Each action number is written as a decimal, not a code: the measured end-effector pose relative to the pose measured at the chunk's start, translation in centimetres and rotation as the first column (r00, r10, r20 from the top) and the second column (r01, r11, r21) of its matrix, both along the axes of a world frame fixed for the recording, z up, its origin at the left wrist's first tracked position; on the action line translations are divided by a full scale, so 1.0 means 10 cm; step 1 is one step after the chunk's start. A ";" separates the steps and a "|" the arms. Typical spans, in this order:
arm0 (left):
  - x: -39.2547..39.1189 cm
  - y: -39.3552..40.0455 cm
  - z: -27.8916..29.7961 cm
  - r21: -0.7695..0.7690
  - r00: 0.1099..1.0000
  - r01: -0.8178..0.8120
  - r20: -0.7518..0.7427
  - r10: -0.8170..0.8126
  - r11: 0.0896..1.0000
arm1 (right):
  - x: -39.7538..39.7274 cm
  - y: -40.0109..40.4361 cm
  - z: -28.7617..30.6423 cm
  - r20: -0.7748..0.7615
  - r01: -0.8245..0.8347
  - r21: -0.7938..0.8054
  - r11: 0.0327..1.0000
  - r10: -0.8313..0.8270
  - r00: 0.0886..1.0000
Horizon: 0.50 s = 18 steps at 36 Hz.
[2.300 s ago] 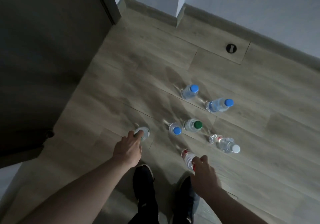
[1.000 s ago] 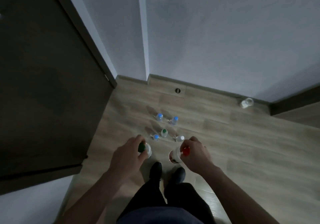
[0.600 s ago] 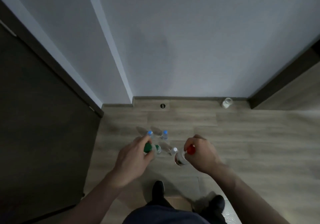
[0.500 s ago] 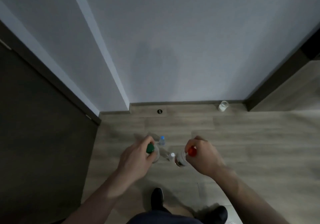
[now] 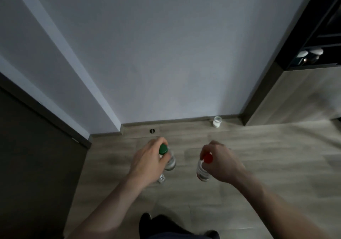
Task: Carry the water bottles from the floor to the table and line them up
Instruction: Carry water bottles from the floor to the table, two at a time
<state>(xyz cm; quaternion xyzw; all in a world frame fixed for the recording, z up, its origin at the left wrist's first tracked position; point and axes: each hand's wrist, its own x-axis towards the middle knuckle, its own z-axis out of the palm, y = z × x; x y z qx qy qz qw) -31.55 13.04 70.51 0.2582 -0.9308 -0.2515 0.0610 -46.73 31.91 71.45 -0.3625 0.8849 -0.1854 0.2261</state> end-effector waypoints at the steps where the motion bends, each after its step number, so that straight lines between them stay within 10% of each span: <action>1: -0.07 0.10 0.02 0.001 1.000 0.003 -0.005 -0.003 1.000 | -0.07 0.11 0.02 -0.005 0.000 0.001 1.000 0.000 1.000; 18: -1.69 1.11 0.17 -0.029 0.981 0.189 0.052 -0.187 0.982 | -1.33 1.40 0.07 0.008 0.171 -0.040 0.984 -0.171 0.985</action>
